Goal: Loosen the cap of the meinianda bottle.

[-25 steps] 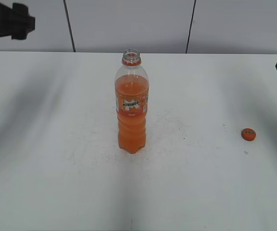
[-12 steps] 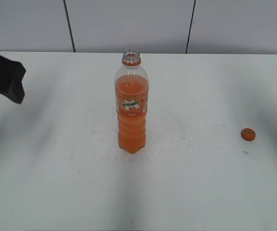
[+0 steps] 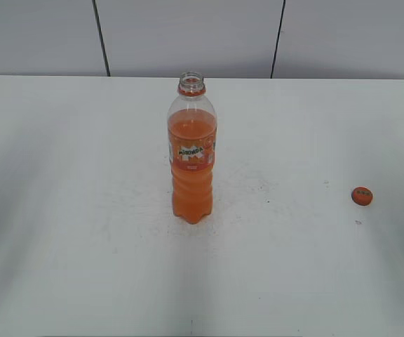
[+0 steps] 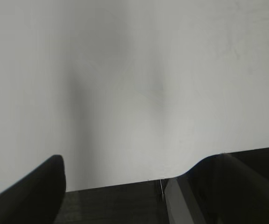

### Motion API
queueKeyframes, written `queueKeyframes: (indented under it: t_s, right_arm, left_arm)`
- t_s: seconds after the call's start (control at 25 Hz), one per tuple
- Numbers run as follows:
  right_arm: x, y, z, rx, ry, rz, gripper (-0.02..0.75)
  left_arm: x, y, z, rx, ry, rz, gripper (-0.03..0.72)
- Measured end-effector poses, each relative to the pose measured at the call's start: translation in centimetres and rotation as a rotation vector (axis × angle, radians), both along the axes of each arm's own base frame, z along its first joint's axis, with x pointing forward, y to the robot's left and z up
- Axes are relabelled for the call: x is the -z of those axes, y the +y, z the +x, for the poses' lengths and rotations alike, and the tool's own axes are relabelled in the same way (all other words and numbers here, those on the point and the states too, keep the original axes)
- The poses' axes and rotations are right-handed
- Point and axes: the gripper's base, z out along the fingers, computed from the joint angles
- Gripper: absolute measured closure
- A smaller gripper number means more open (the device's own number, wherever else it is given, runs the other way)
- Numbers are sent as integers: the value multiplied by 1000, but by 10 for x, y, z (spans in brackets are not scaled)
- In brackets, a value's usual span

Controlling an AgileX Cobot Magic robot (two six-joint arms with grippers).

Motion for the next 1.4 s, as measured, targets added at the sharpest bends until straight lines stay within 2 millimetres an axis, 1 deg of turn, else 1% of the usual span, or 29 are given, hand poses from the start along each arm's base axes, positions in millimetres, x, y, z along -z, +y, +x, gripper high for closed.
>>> queueKeyframes:
  t_s: [0.08,0.16,0.24,0.4,0.56,0.76,0.92,1.04,1.2,1.4]
  right_arm:
    - [3,-2,-22,0,-25,1,182]
    - [3,-4,-44,0,-75,3,182]
    - [2,-6,-68,0,-149,10,182]
    - [6,-9,-102,0,-288,15,182]
    - [15,-12,-132,3,-446,25,182]
    - [30,-15,-159,-11,-639,27,182]
    - [31,-16,-176,-13,-795,31,182]
    - [32,-16,-177,-13,-815,31,182]
    - [34,-16,-174,-11,-827,32,182]
    - [35,-16,-173,-10,-833,29,183]
  left_arm:
    - [-11,7,-27,1,-76,-19,101]
    - [-17,14,-53,2,-149,-37,101]
    - [-26,22,-86,2,-266,-67,101]
    - [-24,33,-127,3,-409,-103,110]
    - [-12,41,-158,15,-522,-124,115]
    - [1,47,-184,31,-700,-160,118]
    - [13,49,-200,41,-812,-203,119]
    - [15,47,-203,64,-842,-238,125]
    - [15,41,-203,154,-844,-237,127]
    - [15,40,-203,180,-844,-237,127]
